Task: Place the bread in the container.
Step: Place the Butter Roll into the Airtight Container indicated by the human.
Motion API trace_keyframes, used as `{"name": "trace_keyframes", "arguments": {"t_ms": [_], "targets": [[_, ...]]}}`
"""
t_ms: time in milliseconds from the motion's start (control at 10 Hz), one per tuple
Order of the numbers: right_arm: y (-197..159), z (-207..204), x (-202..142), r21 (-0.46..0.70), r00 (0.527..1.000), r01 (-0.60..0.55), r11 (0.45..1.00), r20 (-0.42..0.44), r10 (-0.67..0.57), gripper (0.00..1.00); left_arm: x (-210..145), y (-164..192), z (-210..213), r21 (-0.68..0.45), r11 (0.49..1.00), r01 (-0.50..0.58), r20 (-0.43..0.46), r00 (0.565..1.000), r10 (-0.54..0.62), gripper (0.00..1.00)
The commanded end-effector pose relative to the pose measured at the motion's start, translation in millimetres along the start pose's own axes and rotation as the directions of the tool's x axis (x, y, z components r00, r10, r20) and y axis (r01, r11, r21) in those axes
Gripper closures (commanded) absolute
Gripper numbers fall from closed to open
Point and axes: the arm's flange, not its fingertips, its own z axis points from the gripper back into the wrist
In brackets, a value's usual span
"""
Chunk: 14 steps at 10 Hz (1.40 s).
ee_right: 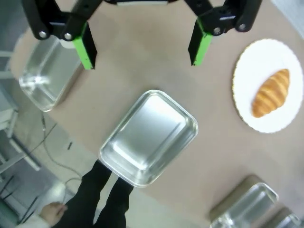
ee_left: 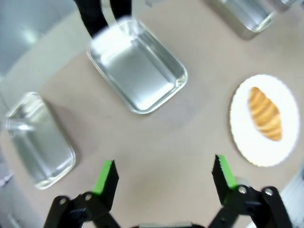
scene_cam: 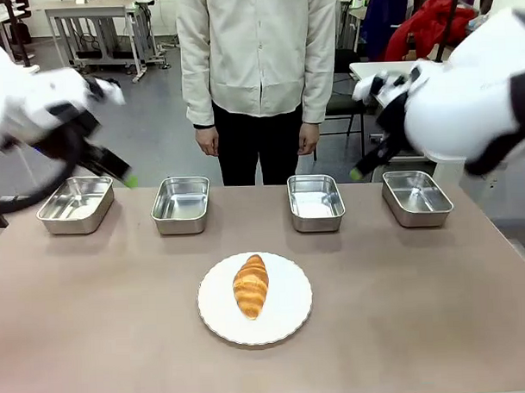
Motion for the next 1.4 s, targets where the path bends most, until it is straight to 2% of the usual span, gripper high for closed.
{"name": "trace_keyframes", "arguments": {"t_ms": [0, 200, 400, 500, 600, 700, 1200, 1300], "targets": [[-62, 21, 2, 0.081, 1.0, -0.013, 0.997, 0.02, 0.011, 0.0, 12, 62, 38, -0.076, 0.997, 0.018, -0.048, 0.999, -0.022, 0.0], [-128, 49, -21, 0.183, 0.993, -0.09, 0.979, 0.089, 0.074, 0.0, -7, 125, 91, -0.201, 0.975, 0.098, -0.008, 0.995, -0.102, 0.0], [-168, 65, -52, 0.241, 0.984, -0.103, 0.965, 0.164, 0.065, 0.0, -38, 164, 118, -0.215, 0.96, 0.179, 0.071, 0.983, -0.167, 0.0], [-173, 66, -66, 0.247, 0.973, -0.153, 0.957, 0.207, 0.102, 0.0, -54, 173, 117, -0.233, 0.952, 0.199, 0.087, 0.979, -0.183, 0.0], [-179, 63, -70, 0.292, 0.978, -0.05, 0.955, 0.209, -0.013, 0.0, -56, 169, 102, -0.135, 0.971, 0.198, 0.071, 0.979, -0.19, 0.0], [-164, 79, -64, 0.209, 0.981, -0.108, 0.972, 0.178, 0.07, 0.0, -52, 166, 129, -0.198, 0.965, 0.171, 0.062, 0.985, -0.162, 0.0], [-162, 76, -65, 0.224, 0.982, -0.115, 0.968, 0.17, 0.077, 0.0, -53, 167, 125, -0.182, 0.965, 0.188, 0.044, 0.982, -0.183, 0.0], [-179, 99, -63, 0.215, 0.969, -0.109, 0.971, 0.243, 0.055, 0.0, -52, 174, 147, -0.236, 0.953, 0.192, 0.073, 0.981, -0.18, 0.0]]}}
